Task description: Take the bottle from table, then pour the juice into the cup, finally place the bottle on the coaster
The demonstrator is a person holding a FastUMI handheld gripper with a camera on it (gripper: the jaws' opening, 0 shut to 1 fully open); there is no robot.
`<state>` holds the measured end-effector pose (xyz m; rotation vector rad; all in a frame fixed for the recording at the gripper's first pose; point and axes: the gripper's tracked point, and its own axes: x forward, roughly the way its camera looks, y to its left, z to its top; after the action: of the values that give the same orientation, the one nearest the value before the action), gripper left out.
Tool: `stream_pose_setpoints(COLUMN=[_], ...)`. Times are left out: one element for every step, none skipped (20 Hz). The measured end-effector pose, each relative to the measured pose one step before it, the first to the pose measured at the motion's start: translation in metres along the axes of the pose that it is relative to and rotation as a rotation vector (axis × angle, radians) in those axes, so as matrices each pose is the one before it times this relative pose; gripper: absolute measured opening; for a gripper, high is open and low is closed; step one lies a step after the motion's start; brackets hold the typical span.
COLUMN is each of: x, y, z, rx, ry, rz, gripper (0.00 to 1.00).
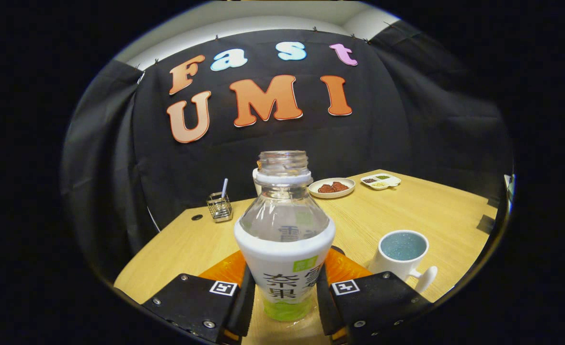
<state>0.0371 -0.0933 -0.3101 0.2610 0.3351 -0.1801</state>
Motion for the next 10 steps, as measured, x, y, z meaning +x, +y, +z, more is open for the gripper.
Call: stream_pose_setpoints(x=[-0.00057, 0.00050, 0.00097, 0.00083, 0.00055, 0.00031, 0.00112, 0.00051, 0.00097, 0.00200], y=[0.00455, 0.00494, 0.00281, 0.00196, 0.00123, 0.00090, 0.00086, -0.00123, -0.00240, -0.00006], z=[0.00452, 0.00414, 0.00411, 0.00020, 0.00206, 0.00192, 0.00160, 0.00004, 0.00104, 0.00192], rx=[0.04494, 0.04489, 0.04254, 0.03963, 0.03674, 0.03548, 0.03220, 0.03731, 0.04374, 0.04753], ry=[-0.00384, -0.00654, -0.00561, 0.00042, 0.00058, 0.00221, -0.00058, 0.00370, 0.00329, 0.00163], rz=[0.01736, 0.01985, 0.01462, 0.01234, 0.01056, 0.00723, 0.00676, -0.00441, -0.00816, 0.00011], gripper=[0.57, 0.57, 0.57, 0.57, 0.57, 0.57, 0.57, 0.57, 0.57, 0.57])
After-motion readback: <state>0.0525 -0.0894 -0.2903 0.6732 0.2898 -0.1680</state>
